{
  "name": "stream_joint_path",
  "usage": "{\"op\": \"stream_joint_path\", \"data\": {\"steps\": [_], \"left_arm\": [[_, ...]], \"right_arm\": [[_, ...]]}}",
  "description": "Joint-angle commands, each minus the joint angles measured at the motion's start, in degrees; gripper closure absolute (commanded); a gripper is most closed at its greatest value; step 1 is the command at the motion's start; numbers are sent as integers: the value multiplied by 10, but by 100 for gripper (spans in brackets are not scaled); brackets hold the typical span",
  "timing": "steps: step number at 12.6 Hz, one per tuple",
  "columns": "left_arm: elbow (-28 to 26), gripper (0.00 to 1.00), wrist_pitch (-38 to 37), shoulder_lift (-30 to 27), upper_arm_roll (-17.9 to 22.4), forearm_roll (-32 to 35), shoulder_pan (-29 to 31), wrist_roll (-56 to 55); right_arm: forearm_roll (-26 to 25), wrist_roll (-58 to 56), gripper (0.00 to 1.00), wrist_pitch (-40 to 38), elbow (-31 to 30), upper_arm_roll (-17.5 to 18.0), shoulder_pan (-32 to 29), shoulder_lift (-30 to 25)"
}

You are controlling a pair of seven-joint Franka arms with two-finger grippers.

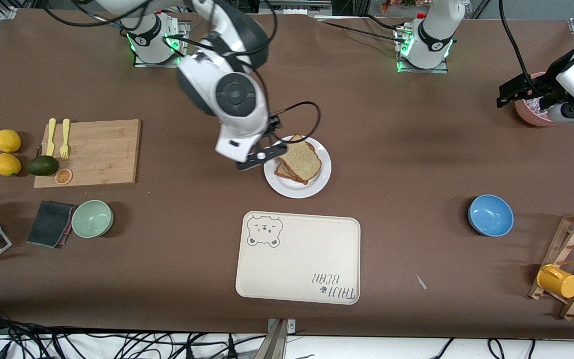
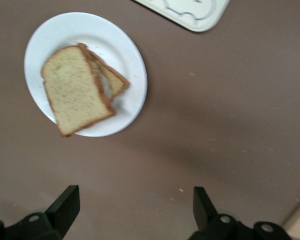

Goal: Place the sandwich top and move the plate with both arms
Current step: 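Retract the right gripper while the left gripper starts toward the plate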

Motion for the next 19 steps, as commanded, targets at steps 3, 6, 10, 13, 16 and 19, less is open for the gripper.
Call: {"op": "stream_joint_path", "data": {"steps": [3, 6, 10, 13, 16, 19], "left_arm": [[14, 0, -6, 20, -1, -2, 3, 2], [14, 0, -3, 21, -1, -4, 4, 3], [2, 0, 32, 20, 1, -4, 5, 3], [-9, 0, 46, 25, 1, -3, 5, 2], [-36, 0, 73, 60, 1, -3, 3, 1], [-85, 0, 119, 77, 1, -3, 1, 4]], "right_arm": [[13, -107, 0, -99, -14, 2, -125, -63], [17, -124, 0, -94, -97, -85, -115, -169], [32, -131, 0, -36, -246, -176, -123, -288], [32, -140, 0, -41, -252, -206, -143, -310], [52, -138, 0, -44, -245, -210, -161, -325], [77, -139, 0, -44, -243, -214, -182, -332]]}}
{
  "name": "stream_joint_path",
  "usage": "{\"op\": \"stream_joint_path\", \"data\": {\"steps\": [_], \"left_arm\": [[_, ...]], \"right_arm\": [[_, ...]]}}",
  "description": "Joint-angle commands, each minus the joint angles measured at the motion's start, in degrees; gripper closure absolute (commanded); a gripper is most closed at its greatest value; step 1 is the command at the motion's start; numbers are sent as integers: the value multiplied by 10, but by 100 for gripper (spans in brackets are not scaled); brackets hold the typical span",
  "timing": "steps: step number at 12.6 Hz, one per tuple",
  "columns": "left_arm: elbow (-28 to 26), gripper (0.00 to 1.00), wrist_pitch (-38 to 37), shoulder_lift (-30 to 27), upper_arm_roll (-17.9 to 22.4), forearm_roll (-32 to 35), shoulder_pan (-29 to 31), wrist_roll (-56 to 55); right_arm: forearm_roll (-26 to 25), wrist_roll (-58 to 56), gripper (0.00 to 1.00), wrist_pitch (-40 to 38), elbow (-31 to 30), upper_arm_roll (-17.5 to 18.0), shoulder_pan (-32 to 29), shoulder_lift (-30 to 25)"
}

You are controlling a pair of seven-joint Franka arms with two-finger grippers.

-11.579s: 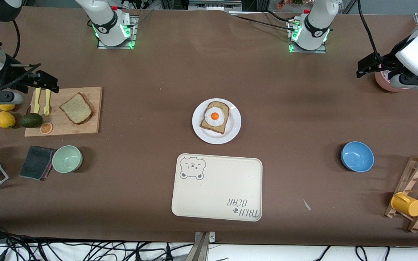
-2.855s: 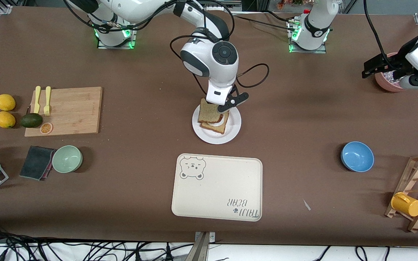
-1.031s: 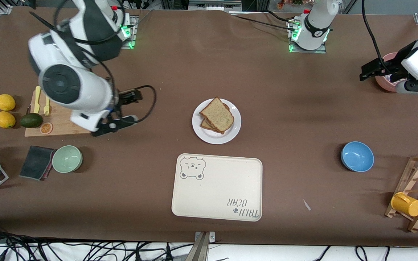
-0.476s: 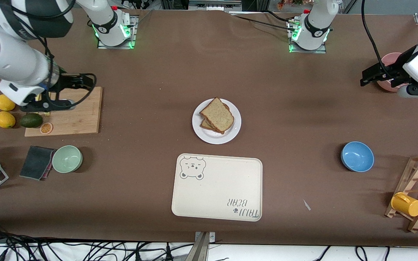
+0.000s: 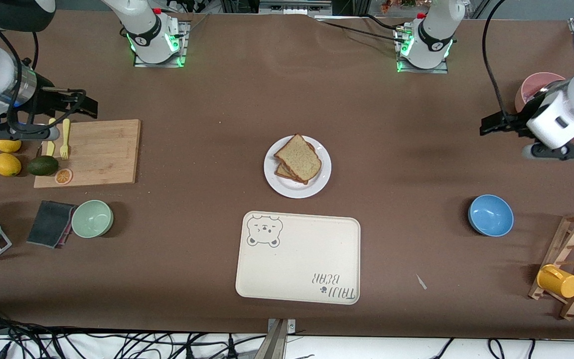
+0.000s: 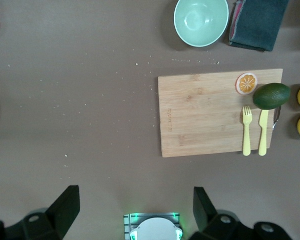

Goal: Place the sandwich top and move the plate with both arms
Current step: 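Retract the right gripper while the left gripper starts toward the plate, then reach the left gripper to the white plate rim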

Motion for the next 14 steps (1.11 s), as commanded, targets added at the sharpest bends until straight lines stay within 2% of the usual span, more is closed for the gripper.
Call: {"op": "stream_joint_path", "data": {"steps": [1, 4, 6, 8, 10, 14], "left_arm": [[-19, 0, 24, 10, -1, -7, -3, 5], [-26, 0, 69, 33, -2, -12, -33, 1], [-79, 0, 150, 35, -2, -25, -55, -6], [-138, 0, 241, 37, -2, -68, -67, -6], [-174, 0, 307, 48, -3, -93, -87, -6], [-172, 0, 375, 120, -3, -220, -132, 2]], "right_arm": [[24, -9, 0, 7, -15, -11, -16, -21], [25, -16, 0, 32, -16, -19, -21, -21], [21, -38, 0, 51, -16, -19, -25, -20], [22, -60, 0, 72, -16, -20, -26, -16], [15, -53, 0, 78, -16, -20, -20, -15], [14, -56, 0, 100, -16, -20, -21, -7]]}}
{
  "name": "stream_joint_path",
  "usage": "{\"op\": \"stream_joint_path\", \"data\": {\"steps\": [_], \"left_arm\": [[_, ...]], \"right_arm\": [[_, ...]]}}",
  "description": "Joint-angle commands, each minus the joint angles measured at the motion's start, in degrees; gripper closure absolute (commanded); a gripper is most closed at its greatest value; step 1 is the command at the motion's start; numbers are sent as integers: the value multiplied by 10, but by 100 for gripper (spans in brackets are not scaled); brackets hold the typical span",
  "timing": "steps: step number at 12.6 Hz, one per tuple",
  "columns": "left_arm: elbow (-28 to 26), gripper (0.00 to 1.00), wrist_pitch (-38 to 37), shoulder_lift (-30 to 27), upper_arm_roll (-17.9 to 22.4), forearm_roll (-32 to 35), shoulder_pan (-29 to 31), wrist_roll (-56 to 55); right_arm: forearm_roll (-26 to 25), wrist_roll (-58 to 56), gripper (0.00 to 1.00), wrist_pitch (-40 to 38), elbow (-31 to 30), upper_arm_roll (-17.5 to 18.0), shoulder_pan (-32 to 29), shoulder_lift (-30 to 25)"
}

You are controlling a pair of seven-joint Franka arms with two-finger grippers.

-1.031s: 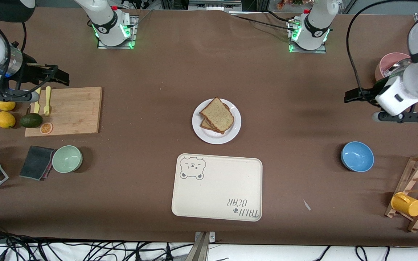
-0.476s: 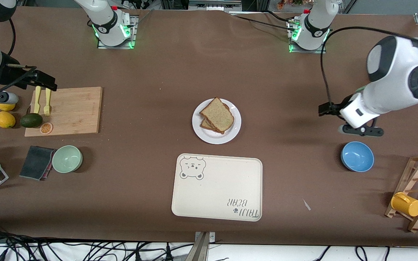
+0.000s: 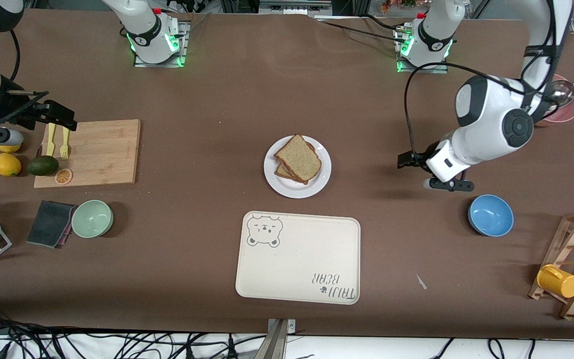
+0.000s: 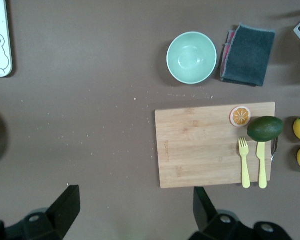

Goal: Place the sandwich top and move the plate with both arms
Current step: 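Reach the left gripper to the white plate rim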

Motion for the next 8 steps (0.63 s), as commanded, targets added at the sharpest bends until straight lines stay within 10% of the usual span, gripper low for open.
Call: {"op": "stream_joint_path", "data": {"steps": [1, 8], "left_arm": [[4, 0, 60, 42, 3, -79, -40, 6], [8, 0, 106, 123, 3, -434, -104, 180]], "right_arm": [[2, -12, 0, 15, -11, 3, -4, -4], [2, -6, 0, 11, -9, 4, -4, -4]]}}
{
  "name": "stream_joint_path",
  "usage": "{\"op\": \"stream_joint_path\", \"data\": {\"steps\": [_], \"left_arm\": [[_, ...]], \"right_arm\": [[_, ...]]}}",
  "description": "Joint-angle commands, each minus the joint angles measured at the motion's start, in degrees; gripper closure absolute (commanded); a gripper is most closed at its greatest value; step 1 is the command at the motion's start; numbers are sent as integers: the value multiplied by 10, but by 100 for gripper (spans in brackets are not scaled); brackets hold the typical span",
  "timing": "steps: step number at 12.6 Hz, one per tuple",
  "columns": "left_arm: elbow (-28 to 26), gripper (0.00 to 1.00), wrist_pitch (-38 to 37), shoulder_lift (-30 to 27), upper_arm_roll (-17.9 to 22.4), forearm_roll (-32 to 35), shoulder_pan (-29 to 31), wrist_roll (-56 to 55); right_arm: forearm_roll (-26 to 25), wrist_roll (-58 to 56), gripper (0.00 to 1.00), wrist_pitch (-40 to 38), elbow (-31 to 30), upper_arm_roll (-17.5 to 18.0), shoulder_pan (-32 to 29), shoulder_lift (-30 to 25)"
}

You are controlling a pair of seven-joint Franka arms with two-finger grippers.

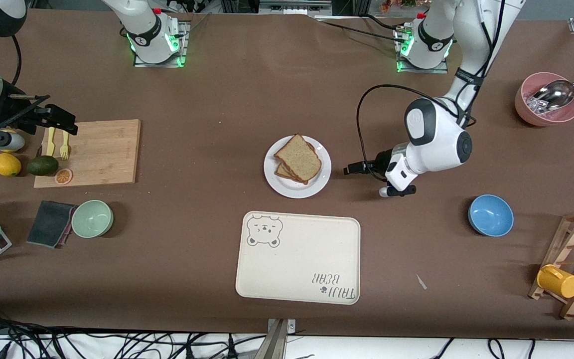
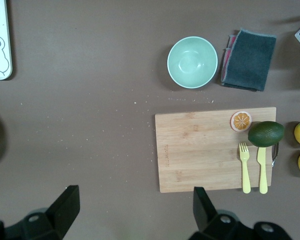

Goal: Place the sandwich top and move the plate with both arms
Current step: 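Reach the left gripper to the white plate rim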

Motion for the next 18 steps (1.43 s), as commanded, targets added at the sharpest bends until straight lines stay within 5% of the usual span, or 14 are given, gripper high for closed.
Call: {"op": "stream_joint_path", "data": {"steps": [1, 5, 8, 12, 18], "left_arm": [[6, 0, 8, 30, 5, -121, -35, 131], [6, 0, 8, 68, 5, -204, -41, 303], [6, 2, 8, 89, 5, -235, -50, 317], [7, 39, 8, 98, 5, -243, -52, 317], [7, 63, 8, 112, 5, -243, -58, 316]], "right_arm": [[2, -3, 0, 4, -8, 3, -4, -8], [2, -2, 0, 3, -8, 3, -4, -8], [2, -2, 0, 3, -8, 3, -4, -8], [2, -2, 0, 3, -8, 3, -4, -8], [2, -2, 0, 1, -8, 2, -4, -8]]}}
